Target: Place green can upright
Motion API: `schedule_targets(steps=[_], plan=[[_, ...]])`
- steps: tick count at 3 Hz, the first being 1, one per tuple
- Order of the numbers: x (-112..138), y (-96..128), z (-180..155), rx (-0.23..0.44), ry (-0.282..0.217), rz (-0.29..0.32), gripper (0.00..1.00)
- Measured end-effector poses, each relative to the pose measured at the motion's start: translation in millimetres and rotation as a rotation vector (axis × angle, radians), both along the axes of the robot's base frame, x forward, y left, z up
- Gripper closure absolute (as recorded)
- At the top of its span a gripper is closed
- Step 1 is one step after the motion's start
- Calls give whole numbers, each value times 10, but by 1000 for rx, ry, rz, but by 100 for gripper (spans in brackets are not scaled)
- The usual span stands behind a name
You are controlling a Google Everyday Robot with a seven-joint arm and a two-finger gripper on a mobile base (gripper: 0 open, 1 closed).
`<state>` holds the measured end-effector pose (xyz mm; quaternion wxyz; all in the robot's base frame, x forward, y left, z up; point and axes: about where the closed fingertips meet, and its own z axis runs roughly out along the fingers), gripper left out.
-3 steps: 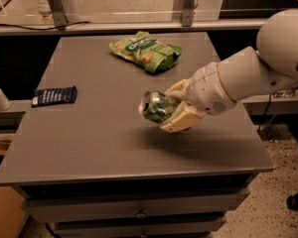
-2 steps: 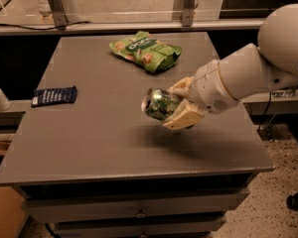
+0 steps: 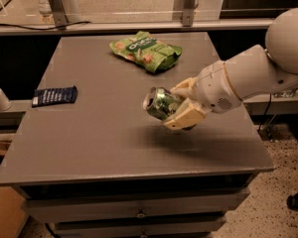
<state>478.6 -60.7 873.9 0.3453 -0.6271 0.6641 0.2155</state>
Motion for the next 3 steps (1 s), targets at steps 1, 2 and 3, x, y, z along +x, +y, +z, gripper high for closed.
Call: schedule_targets(steps=[1, 2, 3], plan=[[-6, 47, 23, 103, 38, 23, 100], [9, 49, 74, 204, 48, 43, 100], [57, -19, 112, 333, 47, 48, 100]])
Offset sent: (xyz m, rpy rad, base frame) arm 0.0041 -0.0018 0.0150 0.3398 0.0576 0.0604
